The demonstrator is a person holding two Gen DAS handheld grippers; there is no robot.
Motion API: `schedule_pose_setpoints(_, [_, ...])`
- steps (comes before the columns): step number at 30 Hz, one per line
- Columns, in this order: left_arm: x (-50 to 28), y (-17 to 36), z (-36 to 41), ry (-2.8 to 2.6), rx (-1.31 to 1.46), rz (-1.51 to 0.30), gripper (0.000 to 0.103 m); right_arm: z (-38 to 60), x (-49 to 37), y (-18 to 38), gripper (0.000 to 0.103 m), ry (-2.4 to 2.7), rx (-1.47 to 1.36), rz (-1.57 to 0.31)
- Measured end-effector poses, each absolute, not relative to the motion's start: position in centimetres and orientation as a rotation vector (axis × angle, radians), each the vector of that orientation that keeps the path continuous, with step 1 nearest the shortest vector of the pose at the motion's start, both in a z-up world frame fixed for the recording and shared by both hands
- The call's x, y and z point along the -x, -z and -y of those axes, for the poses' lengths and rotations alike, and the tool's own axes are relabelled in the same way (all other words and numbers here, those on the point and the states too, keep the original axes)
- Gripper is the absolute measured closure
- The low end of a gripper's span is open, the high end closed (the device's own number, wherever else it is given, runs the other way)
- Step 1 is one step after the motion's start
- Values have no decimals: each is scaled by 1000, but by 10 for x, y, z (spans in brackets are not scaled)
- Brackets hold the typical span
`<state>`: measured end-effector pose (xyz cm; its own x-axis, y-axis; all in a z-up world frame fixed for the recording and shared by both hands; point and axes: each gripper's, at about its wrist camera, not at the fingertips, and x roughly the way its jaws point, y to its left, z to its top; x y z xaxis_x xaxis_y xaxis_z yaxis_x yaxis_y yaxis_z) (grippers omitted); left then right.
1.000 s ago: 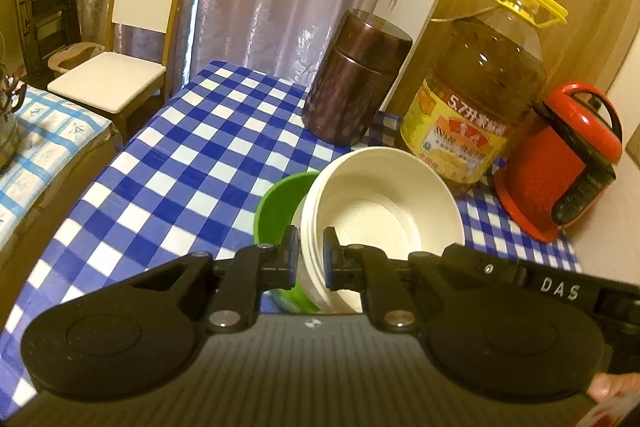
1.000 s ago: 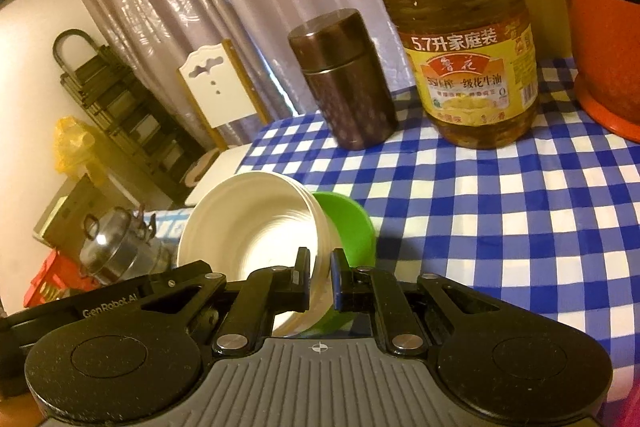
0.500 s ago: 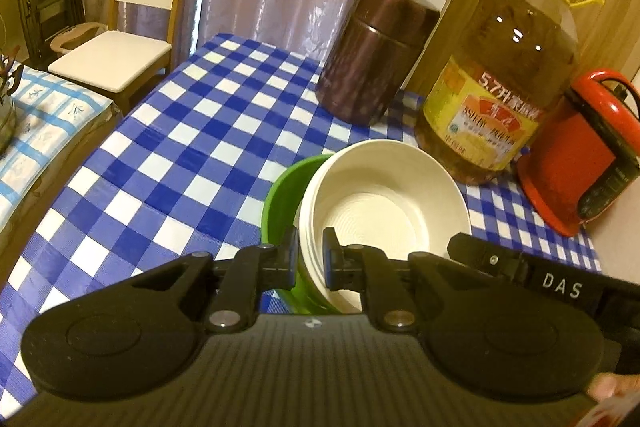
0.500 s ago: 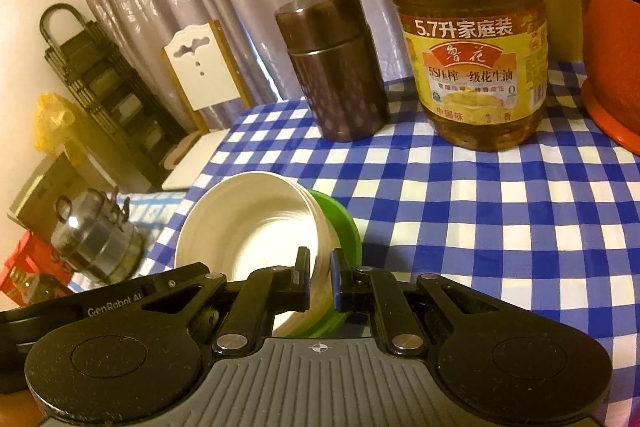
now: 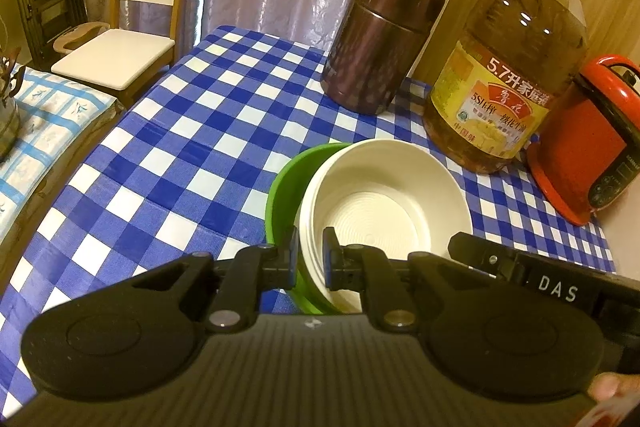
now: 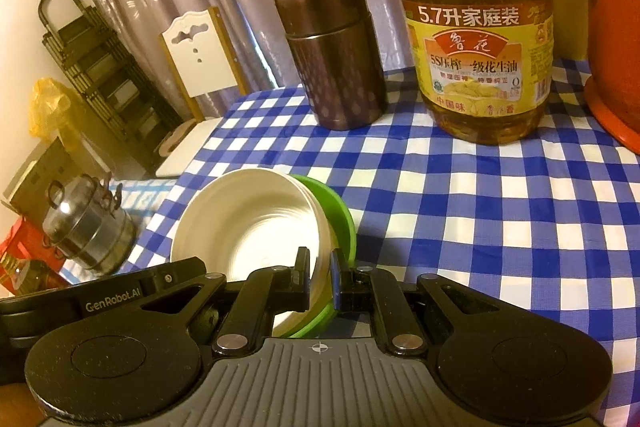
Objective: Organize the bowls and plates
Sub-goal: 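Carry the cream bowl with both grippers and lower it into the green bowl, then open both grippers and withdraw them from the nested bowls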
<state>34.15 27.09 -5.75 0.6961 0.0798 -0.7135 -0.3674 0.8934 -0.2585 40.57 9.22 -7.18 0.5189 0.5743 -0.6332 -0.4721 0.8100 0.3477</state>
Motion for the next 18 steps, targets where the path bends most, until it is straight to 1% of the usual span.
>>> schedule_pose_setpoints(3, [-341,57,-271,-263,388,-756,91,-93,-406,73,92,-632,-135,-804])
schedule_pose_setpoints(4, [-340,56,-271,-268,382,-750,90,-93,-406,73,92,-645,-142,-802])
schedule_pose_setpoints(5, [-340,56,-271,-263,375,-745,86,-93,-406,73,90,-648,-143,-800])
schedule_pose_setpoints(6, [-340,55,-271,-259,372,-739,83,-93,-406,73,86,-640,-143,-791])
schedule_pose_setpoints(7, [-339,54,-271,-260,371,-732,83,-92,-406,72,82,-635,-148,-781])
schedule_pose_setpoints(8, [-338,52,-270,-266,367,-724,83,-89,-407,72,75,-638,-160,-776])
schedule_pose_setpoints(9, [-337,51,-270,-268,364,-715,81,-87,-408,71,70,-638,-177,-773])
schedule_pose_setpoints(11, [-336,48,-272,-280,366,-704,79,-81,-410,69,68,-625,-197,-769])
schedule_pose_setpoints(18, [-325,43,-279,-282,402,-674,79,-67,-411,65,68,-596,-243,-768])
